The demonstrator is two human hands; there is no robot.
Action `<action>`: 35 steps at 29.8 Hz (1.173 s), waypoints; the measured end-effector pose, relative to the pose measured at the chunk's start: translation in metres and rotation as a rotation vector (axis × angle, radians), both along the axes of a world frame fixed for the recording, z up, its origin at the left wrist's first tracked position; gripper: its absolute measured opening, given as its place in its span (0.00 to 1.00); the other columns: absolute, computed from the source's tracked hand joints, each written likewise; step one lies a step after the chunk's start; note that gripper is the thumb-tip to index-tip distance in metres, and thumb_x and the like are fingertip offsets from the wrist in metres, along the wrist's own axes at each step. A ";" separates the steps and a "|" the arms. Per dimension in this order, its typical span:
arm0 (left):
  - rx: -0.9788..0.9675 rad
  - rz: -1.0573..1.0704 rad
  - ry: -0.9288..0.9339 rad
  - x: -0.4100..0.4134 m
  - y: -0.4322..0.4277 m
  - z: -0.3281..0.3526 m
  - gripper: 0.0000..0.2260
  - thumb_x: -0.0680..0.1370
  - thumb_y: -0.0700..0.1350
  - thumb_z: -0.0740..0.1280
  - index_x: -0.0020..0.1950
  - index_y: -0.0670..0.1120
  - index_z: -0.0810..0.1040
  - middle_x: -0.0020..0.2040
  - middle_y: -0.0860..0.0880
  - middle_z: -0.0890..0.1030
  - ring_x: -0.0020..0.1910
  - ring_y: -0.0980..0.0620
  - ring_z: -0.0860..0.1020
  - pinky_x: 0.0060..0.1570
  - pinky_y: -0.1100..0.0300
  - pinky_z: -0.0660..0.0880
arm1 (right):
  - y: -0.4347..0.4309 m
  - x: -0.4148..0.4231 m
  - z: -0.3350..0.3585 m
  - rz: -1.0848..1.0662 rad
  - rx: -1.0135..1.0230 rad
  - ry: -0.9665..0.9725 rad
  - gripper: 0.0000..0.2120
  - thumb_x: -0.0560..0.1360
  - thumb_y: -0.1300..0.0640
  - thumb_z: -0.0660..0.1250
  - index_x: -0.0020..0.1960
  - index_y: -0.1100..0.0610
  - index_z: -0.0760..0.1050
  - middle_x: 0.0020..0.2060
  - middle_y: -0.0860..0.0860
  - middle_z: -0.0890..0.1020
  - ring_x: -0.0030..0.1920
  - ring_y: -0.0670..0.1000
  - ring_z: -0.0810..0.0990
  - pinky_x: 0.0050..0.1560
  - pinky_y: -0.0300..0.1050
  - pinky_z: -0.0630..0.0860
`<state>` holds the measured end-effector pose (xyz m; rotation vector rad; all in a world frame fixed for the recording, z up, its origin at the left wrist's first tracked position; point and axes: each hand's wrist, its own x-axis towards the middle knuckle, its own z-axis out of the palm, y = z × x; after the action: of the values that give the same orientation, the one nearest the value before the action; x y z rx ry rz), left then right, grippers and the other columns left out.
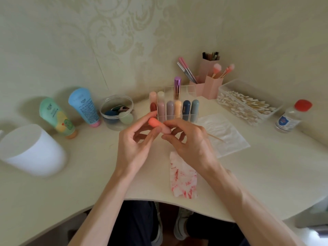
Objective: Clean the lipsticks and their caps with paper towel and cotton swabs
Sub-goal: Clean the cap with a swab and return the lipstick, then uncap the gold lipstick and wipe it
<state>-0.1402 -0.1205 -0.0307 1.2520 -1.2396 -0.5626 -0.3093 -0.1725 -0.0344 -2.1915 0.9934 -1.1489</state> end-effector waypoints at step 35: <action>0.287 0.034 -0.634 0.012 -0.137 0.060 0.11 0.72 0.47 0.78 0.53 0.54 0.83 0.48 0.59 0.84 0.51 0.56 0.80 0.50 0.57 0.76 | -0.012 -0.016 0.005 -0.259 0.230 -0.096 0.13 0.84 0.50 0.68 0.43 0.55 0.80 0.30 0.46 0.82 0.32 0.48 0.80 0.37 0.49 0.77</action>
<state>-0.1286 -0.2579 0.0296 1.7724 -1.6941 -0.3293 -0.3255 -0.1846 -0.0295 -1.8504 1.3256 -1.1735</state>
